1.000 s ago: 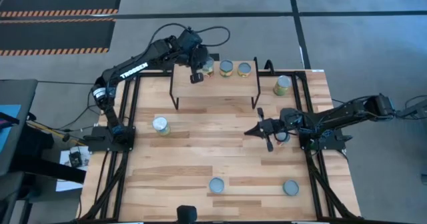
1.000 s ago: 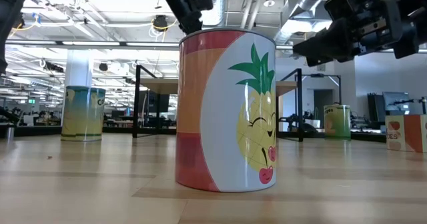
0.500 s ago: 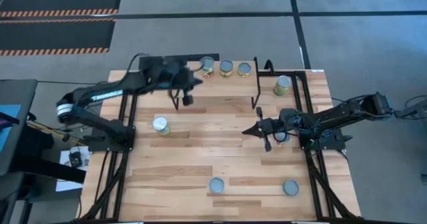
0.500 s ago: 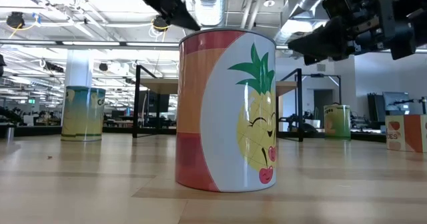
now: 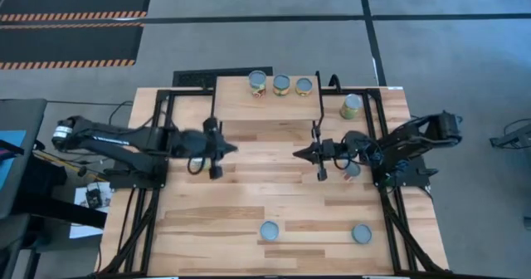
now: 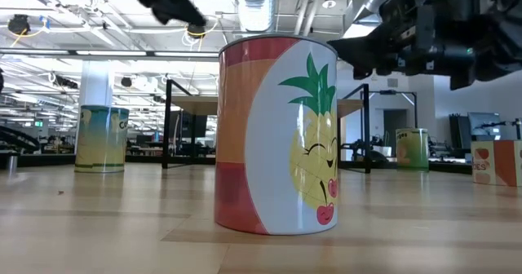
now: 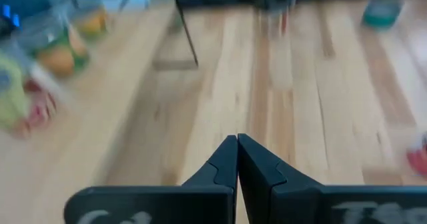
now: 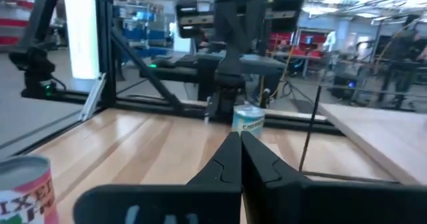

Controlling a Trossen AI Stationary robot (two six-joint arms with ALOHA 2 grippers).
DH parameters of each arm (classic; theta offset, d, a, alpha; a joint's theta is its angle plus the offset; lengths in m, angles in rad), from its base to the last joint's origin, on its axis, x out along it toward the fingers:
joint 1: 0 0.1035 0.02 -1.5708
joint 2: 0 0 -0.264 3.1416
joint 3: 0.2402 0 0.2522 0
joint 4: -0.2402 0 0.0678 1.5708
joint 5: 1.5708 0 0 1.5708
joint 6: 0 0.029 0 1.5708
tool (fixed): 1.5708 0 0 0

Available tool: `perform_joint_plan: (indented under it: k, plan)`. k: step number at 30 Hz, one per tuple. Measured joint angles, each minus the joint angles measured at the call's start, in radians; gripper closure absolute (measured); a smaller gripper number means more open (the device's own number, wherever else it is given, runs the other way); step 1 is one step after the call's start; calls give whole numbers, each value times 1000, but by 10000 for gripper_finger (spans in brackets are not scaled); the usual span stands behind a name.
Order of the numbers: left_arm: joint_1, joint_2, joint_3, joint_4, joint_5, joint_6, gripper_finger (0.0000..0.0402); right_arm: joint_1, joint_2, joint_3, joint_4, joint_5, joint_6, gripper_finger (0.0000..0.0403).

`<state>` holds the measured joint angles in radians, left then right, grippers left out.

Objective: Pick and place cans onto a shelf
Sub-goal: Put the canned carrots on the shelf

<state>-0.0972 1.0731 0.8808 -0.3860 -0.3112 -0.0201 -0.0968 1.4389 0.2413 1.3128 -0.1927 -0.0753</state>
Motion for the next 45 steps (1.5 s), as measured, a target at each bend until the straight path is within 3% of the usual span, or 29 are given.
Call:
perform_joint_plan:
  k: [9, 17, 23, 36, 40, 45]
  plan:
    - [-145, 7, 13, -410, -168, -491, 386, 6, 140, 12, 64, -43, 0, 392]
    - [-181, 45, 19, -690, -118, -765, 324, -20, 166, 57, 130, -76, 35, 392]
    - [-216, 112, 15, -717, -161, -789, 296, -24, 128, 58, 96, -75, 42, 392]
    - [-193, 367, 15, -735, -260, -798, 295, -21, 118, 58, 27, -76, 26, 392]
    - [-179, 400, 19, -758, -279, -800, 321, -21, 118, 58, 27, -76, 22, 392]
    - [-177, 370, 18, -755, -255, -765, 389, -21, 118, 58, 26, -76, 16, 392]
